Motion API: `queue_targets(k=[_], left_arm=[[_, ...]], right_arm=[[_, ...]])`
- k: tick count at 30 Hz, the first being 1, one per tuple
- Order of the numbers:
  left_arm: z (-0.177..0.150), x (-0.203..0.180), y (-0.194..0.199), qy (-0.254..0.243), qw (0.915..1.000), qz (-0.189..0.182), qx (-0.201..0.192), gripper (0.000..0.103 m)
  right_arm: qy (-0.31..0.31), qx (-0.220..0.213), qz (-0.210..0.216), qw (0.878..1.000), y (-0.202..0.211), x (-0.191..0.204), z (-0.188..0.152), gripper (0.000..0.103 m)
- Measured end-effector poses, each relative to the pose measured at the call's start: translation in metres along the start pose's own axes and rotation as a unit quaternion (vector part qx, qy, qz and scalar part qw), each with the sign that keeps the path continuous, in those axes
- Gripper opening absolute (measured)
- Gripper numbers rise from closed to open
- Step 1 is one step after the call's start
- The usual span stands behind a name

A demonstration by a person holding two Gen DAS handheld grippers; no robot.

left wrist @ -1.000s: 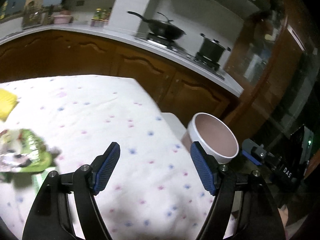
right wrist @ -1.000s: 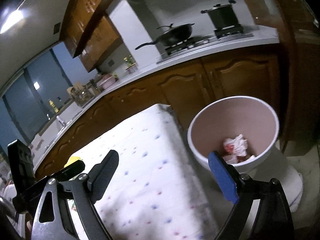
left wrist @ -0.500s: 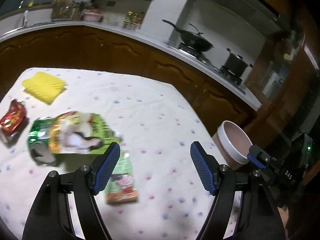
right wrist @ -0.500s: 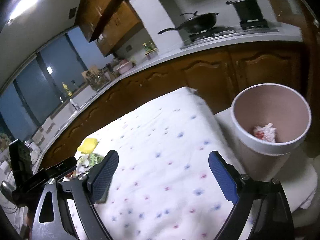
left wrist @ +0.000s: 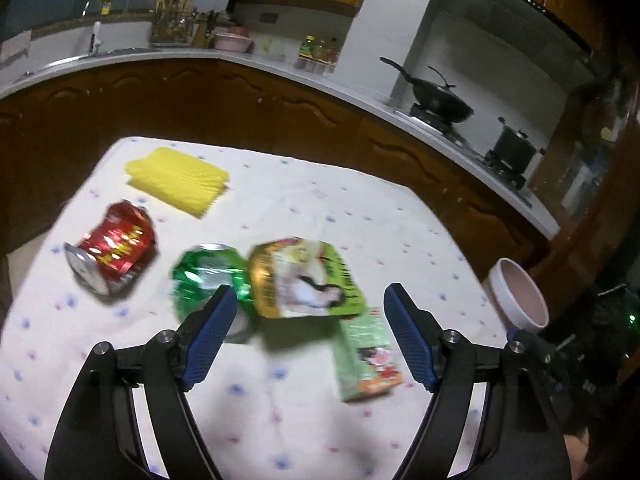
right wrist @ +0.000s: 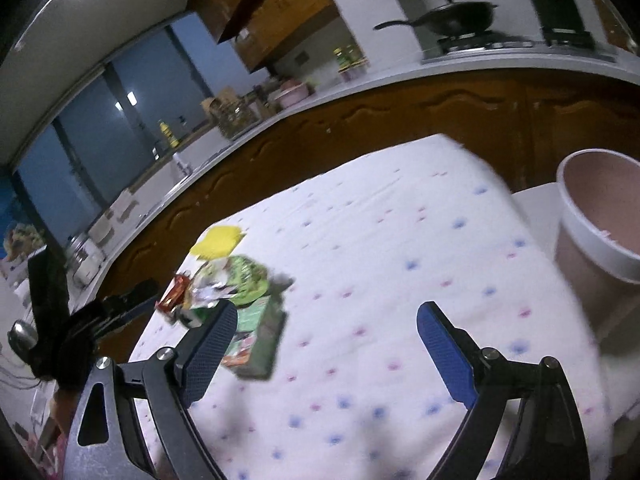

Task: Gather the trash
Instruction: 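Move both open tools back over the drink pouch and milk carton, then grasp the green drink pouch with left tool while right tool grasps the green milk carton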

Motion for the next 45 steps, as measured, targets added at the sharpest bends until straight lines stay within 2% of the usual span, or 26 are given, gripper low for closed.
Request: queue_targets(k=[5, 11, 17, 20, 21, 22, 23, 24, 25, 27, 28, 30, 31, 33, 35, 38, 41, 42, 43, 45], left_arm=[[0.006, 0.015, -0.002, -0.023, 0.9996, 0.016, 0.008, 0.080], [0.020, 0.016, -0.015, -0.078, 0.9965, 0.012, 0.028, 0.080], [0.033, 0.011, -0.046, -0.147, 0.9873, -0.004, 0.060, 0.080], [0.037, 0.007, -0.067, -0.171, 0.9816, -0.024, 0.082, 0.080], [0.038, 0.005, -0.072, -0.179, 0.9799, -0.027, 0.085, 0.080], [0.040, 0.002, -0.077, -0.189, 0.9774, -0.035, 0.088, 0.080], [0.040, 0.000, -0.081, -0.195, 0.9759, -0.039, 0.091, 0.080], [0.041, -0.003, -0.087, -0.202, 0.9736, -0.042, 0.098, 0.080], [0.042, -0.006, -0.094, -0.210, 0.9711, -0.044, 0.105, 0.080], [0.040, -0.010, -0.103, -0.223, 0.9668, -0.043, 0.116, 0.080], [0.038, -0.013, -0.107, -0.231, 0.9644, -0.040, 0.123, 0.077], [0.030, -0.019, -0.112, -0.243, 0.9593, -0.037, 0.139, 0.043], [0.026, -0.021, -0.112, -0.245, 0.9576, -0.043, 0.145, 0.041], [0.018, -0.029, -0.107, -0.252, 0.9541, -0.057, 0.151, 0.015], [0.008, -0.039, -0.100, -0.259, 0.9529, -0.052, 0.149, 0.013], [-0.002, -0.051, -0.087, -0.257, 0.9532, -0.064, 0.146, 0.008], [-0.010, -0.065, -0.073, -0.244, 0.9568, -0.077, 0.137, 0.006], [-0.012, -0.069, -0.069, -0.233, 0.9592, -0.082, 0.137, 0.005], [-0.013, -0.072, -0.068, -0.225, 0.9608, -0.088, 0.137, 0.005], [-0.017, -0.079, -0.065, -0.211, 0.9636, -0.094, 0.135, 0.005]], right_arm=[[0.030, 0.032, 0.019, 0.999, -0.028, 0.037, -0.015, 0.093], [0.062, 0.066, 0.023, 0.996, -0.063, 0.066, -0.024, 0.093], [0.077, 0.088, 0.012, 0.993, -0.089, 0.075, -0.028, 0.092], [0.086, 0.103, 0.003, 0.991, -0.101, 0.076, -0.032, 0.091], [0.089, 0.106, -0.001, 0.990, -0.104, 0.076, -0.033, 0.089], [0.094, 0.109, -0.005, 0.990, -0.106, 0.076, -0.034, 0.079], [0.097, 0.112, -0.010, 0.989, -0.108, 0.075, -0.035, 0.059], [0.097, 0.116, -0.012, 0.988, -0.110, 0.073, -0.036, 0.052], [0.091, 0.114, -0.001, 0.989, -0.109, 0.070, -0.036, 0.048], [0.105, 0.109, -0.016, 0.988, -0.102, 0.069, -0.036, 0.047], [0.107, 0.107, -0.020, 0.988, -0.099, 0.067, -0.035, 0.047], [0.102, 0.104, -0.025, 0.989, -0.091, 0.058, -0.033, 0.047], [0.096, 0.100, -0.030, 0.990, -0.085, 0.050, -0.032, 0.046], [0.083, 0.092, -0.040, 0.991, -0.074, 0.034, -0.028, 0.046], [0.063, 0.082, -0.051, 0.993, -0.061, 0.012, -0.023, 0.046], [0.041, 0.066, -0.061, 0.995, -0.042, -0.011, -0.017, 0.045], [0.027, 0.046, -0.064, 0.997, -0.025, -0.024, -0.010, 0.045], [0.026, 0.040, -0.065, 0.997, -0.021, -0.024, -0.006, 0.037], [0.024, 0.039, -0.066, 0.997, -0.018, -0.026, -0.004, 0.010], [0.018, 0.033, -0.063, 0.997, -0.013, -0.030, 0.000, 0.005]])
Point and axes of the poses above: each gripper's, at about its wrist camera, not at the fingertips, and y roughly against the way its jaws point, x to its left, z to its top, the point moved 2 cm from there along -y, roughly the way its jaws point
